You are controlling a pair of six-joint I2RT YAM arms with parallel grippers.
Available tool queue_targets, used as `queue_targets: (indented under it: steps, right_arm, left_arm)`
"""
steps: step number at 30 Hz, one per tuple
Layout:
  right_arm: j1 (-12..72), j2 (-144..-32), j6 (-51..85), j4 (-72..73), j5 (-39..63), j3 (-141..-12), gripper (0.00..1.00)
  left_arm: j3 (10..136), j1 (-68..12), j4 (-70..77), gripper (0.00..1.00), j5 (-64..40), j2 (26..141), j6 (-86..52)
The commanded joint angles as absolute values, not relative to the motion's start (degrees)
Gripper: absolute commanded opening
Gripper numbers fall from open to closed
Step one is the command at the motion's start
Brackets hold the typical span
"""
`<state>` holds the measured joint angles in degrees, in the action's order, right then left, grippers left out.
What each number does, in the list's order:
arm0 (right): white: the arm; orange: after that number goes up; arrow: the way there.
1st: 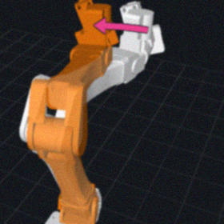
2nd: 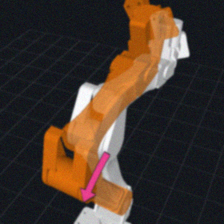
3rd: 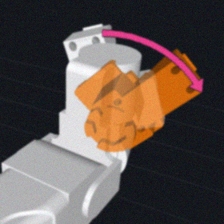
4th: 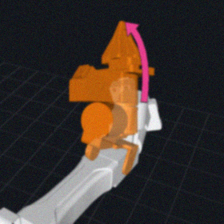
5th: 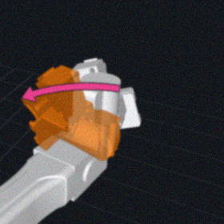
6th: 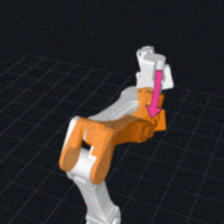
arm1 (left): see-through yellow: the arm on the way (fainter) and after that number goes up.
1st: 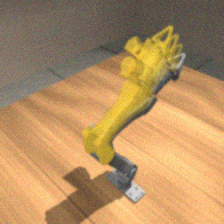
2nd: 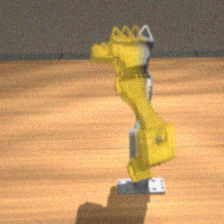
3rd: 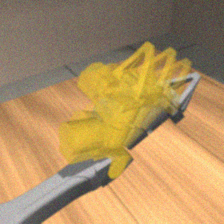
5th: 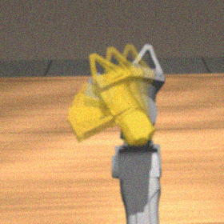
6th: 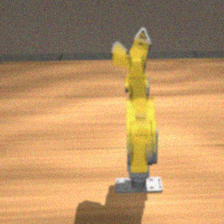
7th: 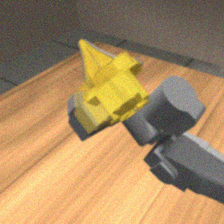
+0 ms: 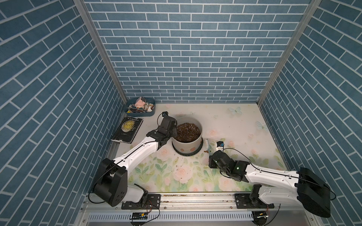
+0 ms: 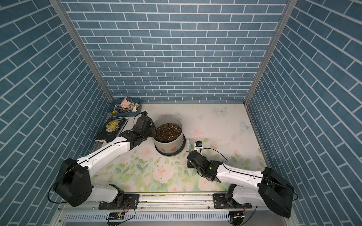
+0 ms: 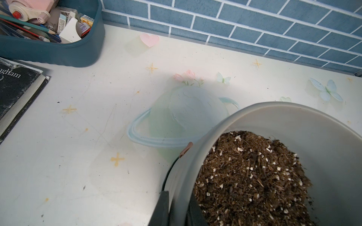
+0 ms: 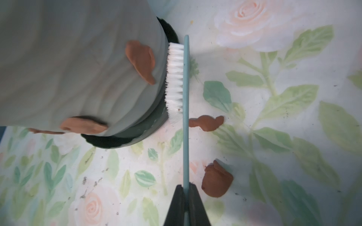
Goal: Scrub the dried mud off the ceramic pot
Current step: Brush off the soil from the pot.
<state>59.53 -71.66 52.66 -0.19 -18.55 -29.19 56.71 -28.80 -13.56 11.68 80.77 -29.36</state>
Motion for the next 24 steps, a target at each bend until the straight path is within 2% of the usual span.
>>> queue_targets:
  steps: [1, 8, 24]
  right_arm:
    - [59.0, -76.45, 50.86, 5.79, -17.53, -32.42, 0.0]
    - [61.54, -79.41, 45.82, 13.19, -15.91, -34.25, 0.0]
    - [64.4, -66.79, 47.84, 12.54, -19.18, -27.77, 0.0]
  left_arm:
    - [57.35, -29.37, -14.91, 0.0, 8.92, 81.1, -31.14]
    - [58.09, -29.42, -15.16, 0.0, 8.03, 81.78, -31.02]
    - [57.04, -29.42, -14.48, 0.07, 8.14, 82.05, -31.25]
